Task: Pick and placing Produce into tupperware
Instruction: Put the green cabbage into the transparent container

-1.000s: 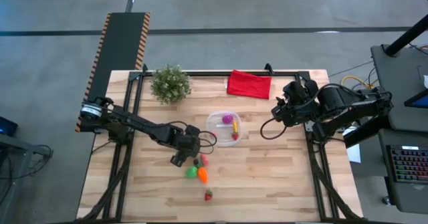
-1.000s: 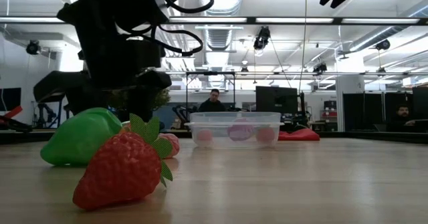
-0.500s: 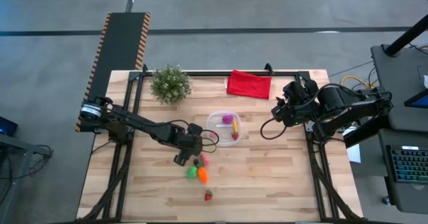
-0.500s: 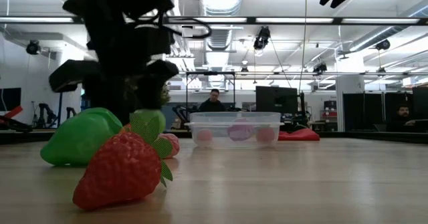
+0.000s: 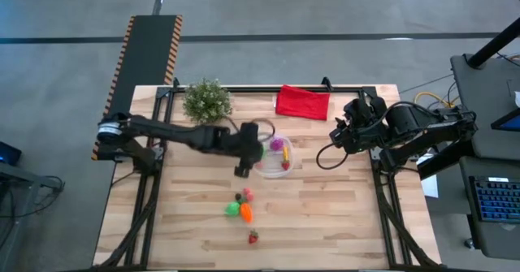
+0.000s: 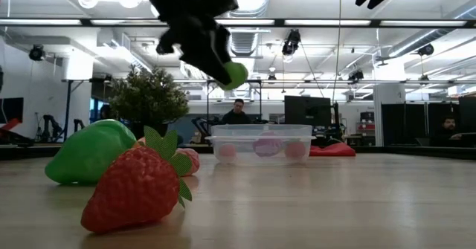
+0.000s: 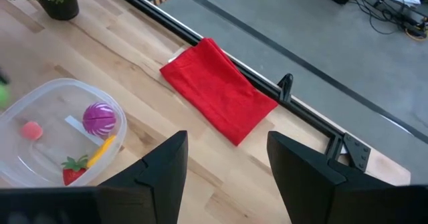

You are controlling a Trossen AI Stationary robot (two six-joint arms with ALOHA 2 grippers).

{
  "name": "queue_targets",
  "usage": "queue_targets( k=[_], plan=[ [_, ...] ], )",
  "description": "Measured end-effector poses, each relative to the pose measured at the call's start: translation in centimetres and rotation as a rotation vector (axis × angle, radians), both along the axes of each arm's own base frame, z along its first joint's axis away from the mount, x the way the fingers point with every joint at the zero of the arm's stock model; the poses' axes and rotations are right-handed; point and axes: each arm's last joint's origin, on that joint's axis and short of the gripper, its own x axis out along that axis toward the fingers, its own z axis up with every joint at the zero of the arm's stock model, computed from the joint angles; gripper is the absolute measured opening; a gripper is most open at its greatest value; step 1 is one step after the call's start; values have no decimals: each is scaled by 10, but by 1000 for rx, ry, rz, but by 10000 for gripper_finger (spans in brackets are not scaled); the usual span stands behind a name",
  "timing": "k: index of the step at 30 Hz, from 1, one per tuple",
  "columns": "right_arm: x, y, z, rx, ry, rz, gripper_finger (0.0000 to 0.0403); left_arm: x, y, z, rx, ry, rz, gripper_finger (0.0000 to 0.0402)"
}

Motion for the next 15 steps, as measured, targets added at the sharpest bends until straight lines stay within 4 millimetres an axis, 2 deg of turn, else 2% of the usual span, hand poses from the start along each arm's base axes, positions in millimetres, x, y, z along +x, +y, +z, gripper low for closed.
queue_targets(
  k=[6, 11, 15],
  plan=[
    [0, 0, 0, 0, -1, 1, 199, 12, 40, -6, -140, -20, 142, 235],
    [0, 0, 0, -1, 2, 3, 199, 26, 47, -18, -178, 15, 157, 235],
    [0, 0, 0, -2, 3, 3, 199, 36, 48, -36, -217, 98, 178, 235]
  ],
)
